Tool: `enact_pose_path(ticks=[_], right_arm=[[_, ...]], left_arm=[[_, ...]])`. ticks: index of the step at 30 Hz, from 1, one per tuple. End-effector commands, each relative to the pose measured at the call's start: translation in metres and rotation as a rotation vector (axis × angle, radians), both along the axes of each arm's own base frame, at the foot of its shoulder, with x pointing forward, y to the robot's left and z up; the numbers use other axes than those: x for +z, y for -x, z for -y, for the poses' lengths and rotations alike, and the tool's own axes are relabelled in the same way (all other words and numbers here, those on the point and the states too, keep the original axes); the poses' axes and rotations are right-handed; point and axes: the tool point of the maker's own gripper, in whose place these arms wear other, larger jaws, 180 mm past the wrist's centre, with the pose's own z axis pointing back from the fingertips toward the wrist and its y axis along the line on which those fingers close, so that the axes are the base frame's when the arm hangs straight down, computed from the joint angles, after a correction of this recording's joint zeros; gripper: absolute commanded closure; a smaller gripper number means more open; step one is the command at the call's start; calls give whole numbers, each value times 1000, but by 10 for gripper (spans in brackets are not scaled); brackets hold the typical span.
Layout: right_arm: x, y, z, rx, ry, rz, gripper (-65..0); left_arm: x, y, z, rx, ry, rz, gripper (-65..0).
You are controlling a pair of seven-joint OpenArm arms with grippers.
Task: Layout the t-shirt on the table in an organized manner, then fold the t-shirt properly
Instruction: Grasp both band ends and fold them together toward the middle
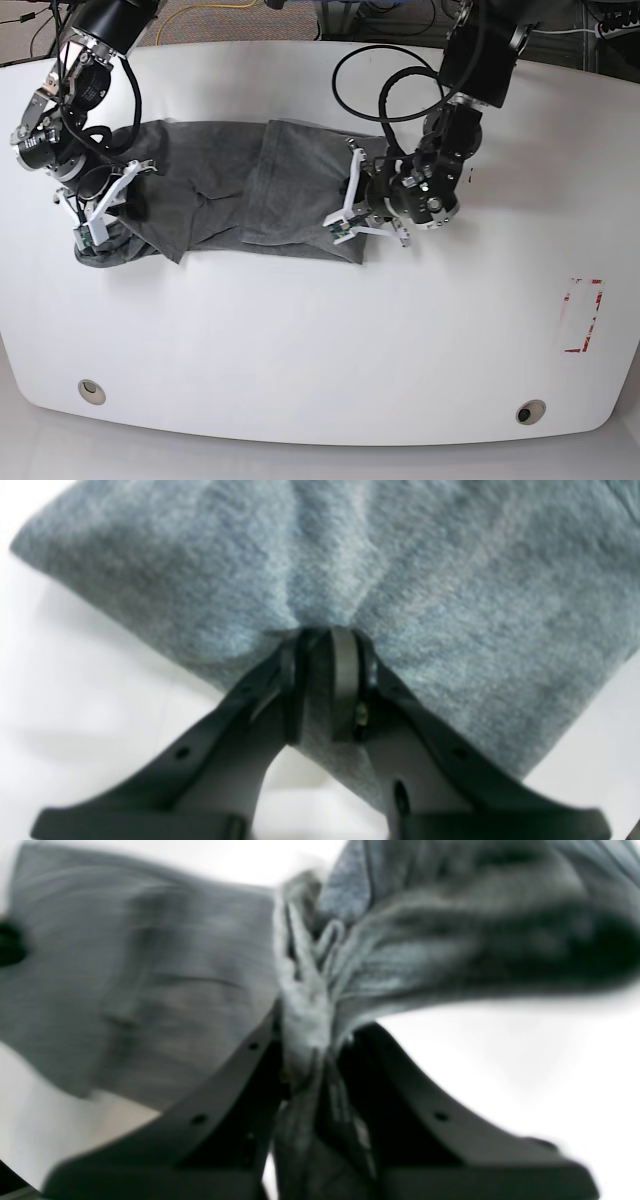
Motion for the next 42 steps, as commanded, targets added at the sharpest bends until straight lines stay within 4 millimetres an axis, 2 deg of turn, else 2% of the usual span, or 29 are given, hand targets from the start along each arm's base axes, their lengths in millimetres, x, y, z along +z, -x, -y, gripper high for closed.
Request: enact_pose_path(ticks=[1, 3, 6, 8, 11, 24, 37, 39, 42], right_arm=[[27, -11, -15, 53, 7, 100, 0], [30, -14, -32, 82, -2, 116, 0], [30, -15, -45, 102, -26, 123, 0], [33, -18, -48, 106, -34, 134, 0], [31, -21, -67, 135, -66, 136, 0], [25, -19, -109, 174, -169, 129, -22], [17, -12, -119, 176, -202, 107, -29], [15, -9, -121, 176, -206, 98, -51], [11, -5, -122, 177, -212, 85, -152]], left_arm=[[-21, 21, 1, -42, -83, -71, -69], [-20, 22, 15, -57, -58, -73, -69], [-20, 23, 31, -48, -21, -81, -69], [-22, 23, 39, -29, -1, -91, -69], [-21, 18, 47, 1, 18, -92, -69], [-21, 15, 46, 21, 18, -94, -69], [-20, 15, 46, 22, 20, -94, -69], [-20, 15, 46, 22, 20, -94, -69], [-20, 15, 46, 22, 20, -94, -69]])
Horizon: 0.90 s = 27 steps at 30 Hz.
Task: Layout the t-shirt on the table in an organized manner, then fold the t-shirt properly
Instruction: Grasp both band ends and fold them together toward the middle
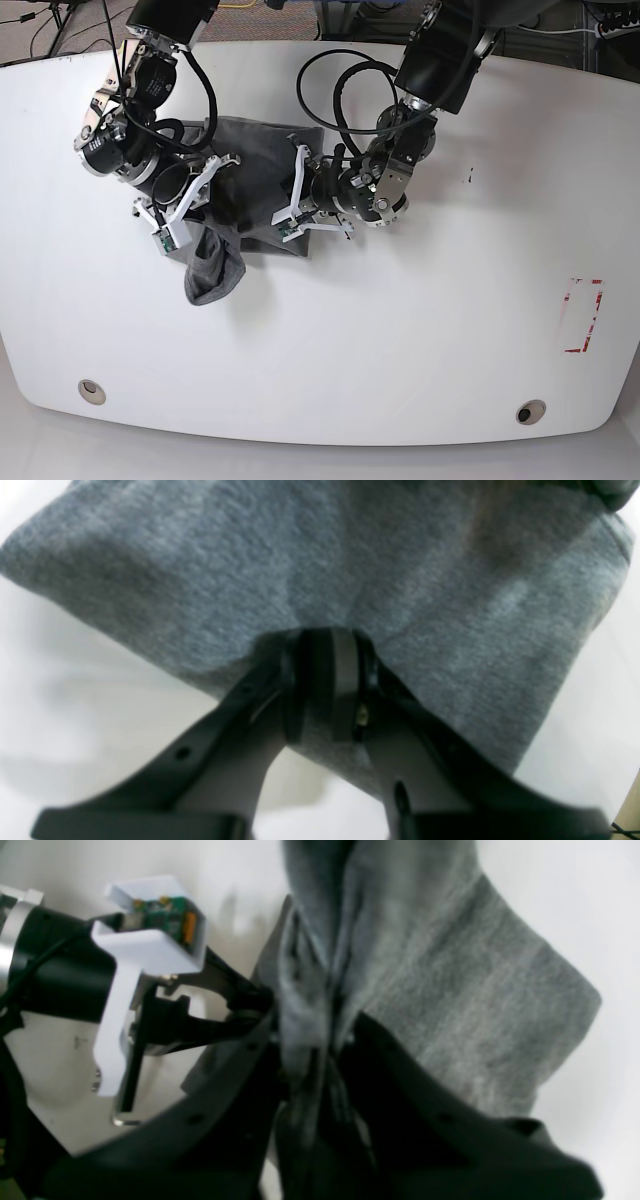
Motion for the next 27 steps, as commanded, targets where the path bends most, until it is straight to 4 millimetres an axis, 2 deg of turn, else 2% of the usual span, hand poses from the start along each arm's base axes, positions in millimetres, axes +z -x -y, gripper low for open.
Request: enact_pose_path(ticks=[1, 2, 4, 7, 10, 19, 27], right_arm=[[12, -4, -3, 5, -25, 49, -208], [12, -3, -3, 5, -25, 48, -244], [8, 1, -4, 4, -26, 34, -374], [5, 4, -5, 4, -31, 25, -531], [5, 5, -10, 3, -51, 24, -637], [6, 5, -10, 0, -51, 27, -647], [7, 4, 0, -2, -20, 30, -626]], left_arm=[[-20, 11, -22, -13, -137, -41, -69], [-20, 11, -22, -13, -137, -41, -69], [-20, 11, -22, -14, -136, -41, -69], [-20, 11, -22, -16, -136, -41, -69], [-19, 11, -22, -17, -133, -40, -69], [9, -4, -15, -16, -96, 50, -81], [39, -16, -10, -10, -54, 145, -250]])
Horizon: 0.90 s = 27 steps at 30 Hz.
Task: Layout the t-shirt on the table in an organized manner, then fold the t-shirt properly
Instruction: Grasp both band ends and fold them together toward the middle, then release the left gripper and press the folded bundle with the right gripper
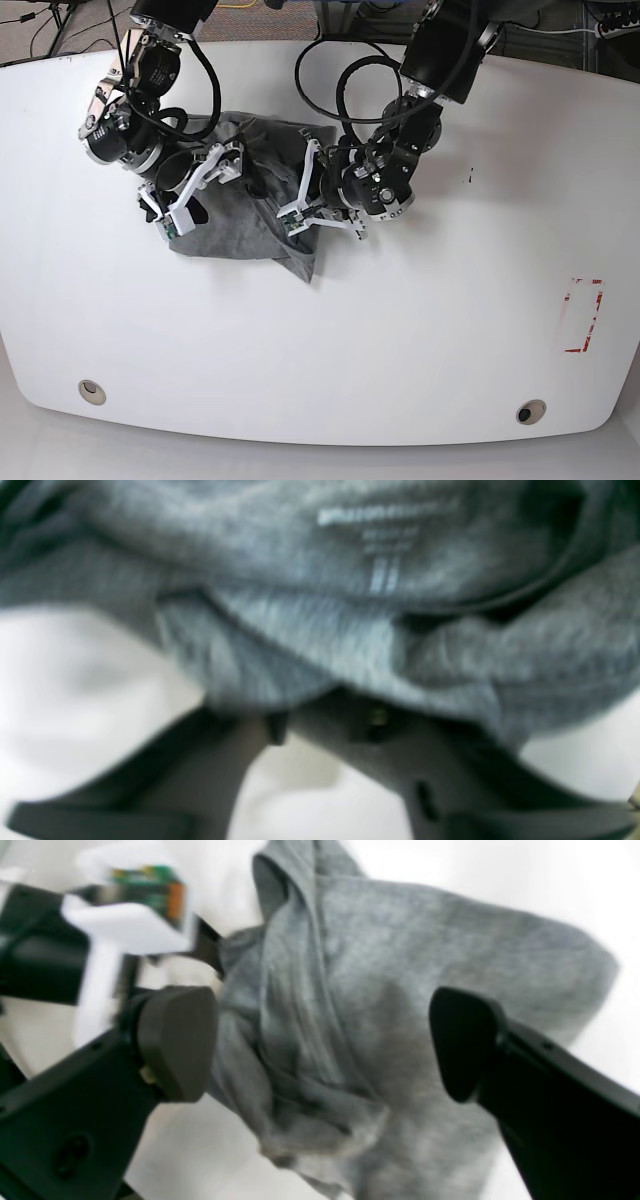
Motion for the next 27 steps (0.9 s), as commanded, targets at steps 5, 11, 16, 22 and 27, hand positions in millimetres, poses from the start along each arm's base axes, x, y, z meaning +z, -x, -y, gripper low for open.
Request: enact_pose_path(ticks=[5, 11, 16, 22, 27], right_arm=[[18, -7, 8, 9, 5, 68, -620], [29, -9, 22, -11, -28, 100, -620], [30, -9, 31, -35, -24, 103, -620], [25, -5, 35, -33, -5, 85, -620], [15, 6, 33, -30, -13, 49, -620]], left_arm=[[35, -14, 5, 19, 61, 99, -313], [59, -29, -13, 93, 108, 163, -356], [84, -38, -29, 90, 119, 251, -353], [102, -55, -113, 256, 4, 332, -353], [119, -63, -175, 377, -69, 396, -353]])
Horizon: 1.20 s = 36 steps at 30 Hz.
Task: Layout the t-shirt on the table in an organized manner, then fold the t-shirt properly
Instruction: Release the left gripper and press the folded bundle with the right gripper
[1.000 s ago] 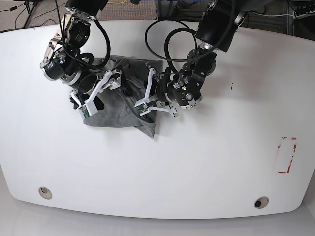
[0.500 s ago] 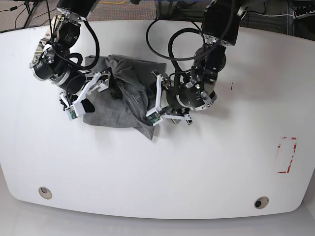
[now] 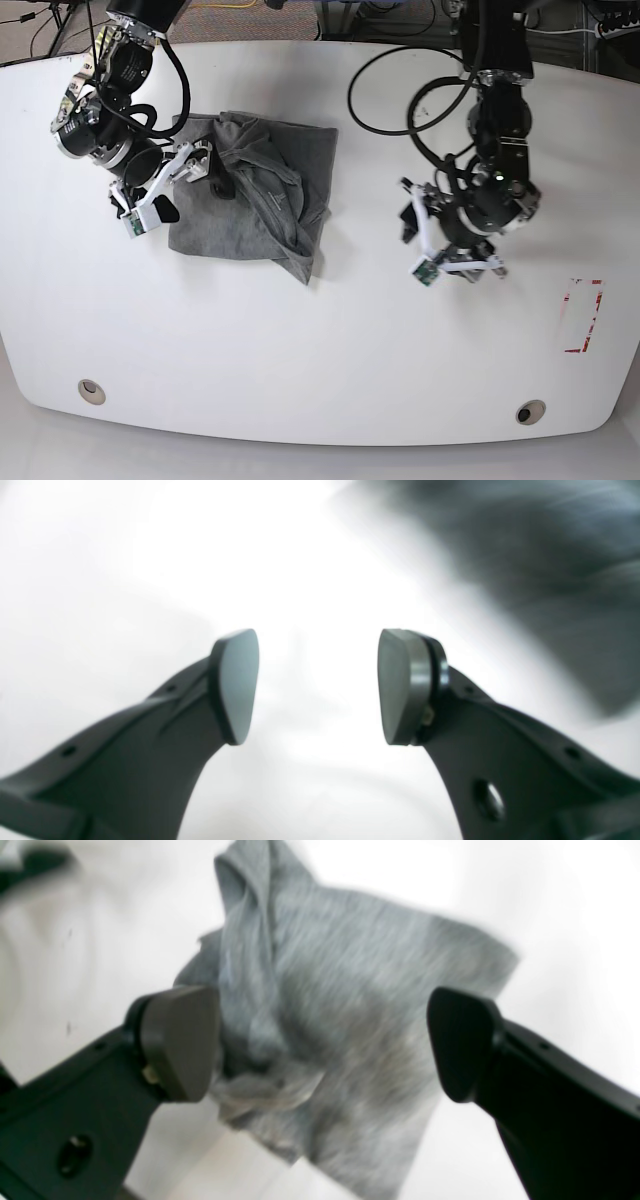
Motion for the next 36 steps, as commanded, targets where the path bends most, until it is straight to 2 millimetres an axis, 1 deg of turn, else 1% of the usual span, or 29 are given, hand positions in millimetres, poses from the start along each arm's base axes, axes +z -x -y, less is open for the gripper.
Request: enact_pose_path(ticks=[1, 3, 6, 9, 10, 12, 15, 19, 21, 25, 29, 34, 36], right_arm=[[7, 0, -4, 8, -19, 29, -620], [-2, 5, -9, 2, -48, 0, -620], [-14, 10, -12, -5, -78, -38, -620], [-24, 13, -15, -8, -104, -71, -620], [-26, 13, -16, -6, -110, -77, -620], [-33, 18, -26, 21, -122, -103, -620], [-35, 22, -41, 65, -135, -115, -620], [-31, 24, -69, 118, -202, -109, -620], [-28, 25, -80, 140, -231, -106, -620], [-25, 31, -108, 196, -285, -113, -620], [-18, 32, -126, 227, -310, -100, -620], [-10, 37, -155, 296, -348, -92, -620], [-11, 38, -155, 308, -338, -101, -620]], left_arm=[[22, -8, -15, 20, 5, 77, -353], [23, -5, -42, 76, -23, 78, -353], [25, -4, -72, 141, -49, 84, -353], [30, -3, -97, 196, -70, 94, -353], [31, -3, -102, 207, -74, 96, -353], [33, -2, -114, 239, -78, 100, -353], [35, 0, -128, 273, -89, 104, -353], [35, 3, -136, 283, -104, 100, -353], [33, 5, -137, 284, -106, 93, -353], [33, 6, -137, 284, -106, 93, -353], [33, 6, -137, 285, -106, 93, -353], [32, 6, -137, 285, -106, 91, -353], [32, 6, -137, 286, -108, 89, -353]])
